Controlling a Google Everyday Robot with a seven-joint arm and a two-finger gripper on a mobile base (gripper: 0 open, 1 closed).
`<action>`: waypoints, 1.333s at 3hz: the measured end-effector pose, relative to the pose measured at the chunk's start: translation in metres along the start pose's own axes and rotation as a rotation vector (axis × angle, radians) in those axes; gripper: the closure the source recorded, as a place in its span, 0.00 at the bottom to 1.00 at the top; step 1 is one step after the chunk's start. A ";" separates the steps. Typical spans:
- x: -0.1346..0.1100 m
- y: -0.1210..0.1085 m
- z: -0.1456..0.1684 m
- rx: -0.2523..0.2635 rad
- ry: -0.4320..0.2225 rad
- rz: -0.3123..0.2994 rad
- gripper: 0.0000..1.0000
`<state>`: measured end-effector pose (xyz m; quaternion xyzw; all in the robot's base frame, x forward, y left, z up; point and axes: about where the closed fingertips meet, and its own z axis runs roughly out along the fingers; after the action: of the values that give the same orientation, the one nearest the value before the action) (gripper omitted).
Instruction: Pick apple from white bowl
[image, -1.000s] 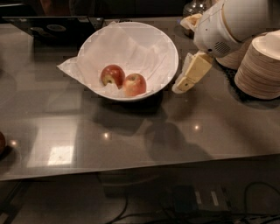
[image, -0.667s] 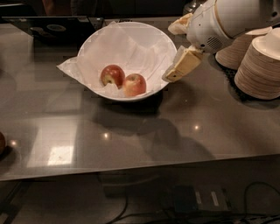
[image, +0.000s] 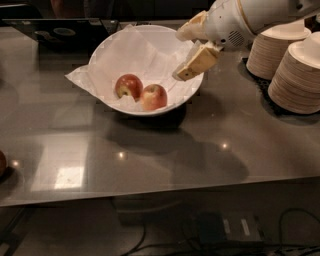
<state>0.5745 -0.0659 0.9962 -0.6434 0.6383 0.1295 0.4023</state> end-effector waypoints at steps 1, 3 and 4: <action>-0.005 0.002 0.020 -0.095 -0.038 0.010 0.30; 0.000 0.009 0.066 -0.255 -0.045 0.038 0.33; 0.007 0.014 0.079 -0.301 -0.035 0.058 0.33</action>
Offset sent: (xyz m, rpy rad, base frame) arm 0.0190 0.0489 -0.0491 0.0235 0.2297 0.1815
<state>0.5904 -0.0145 0.9359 -0.6752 0.6231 0.2464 0.3086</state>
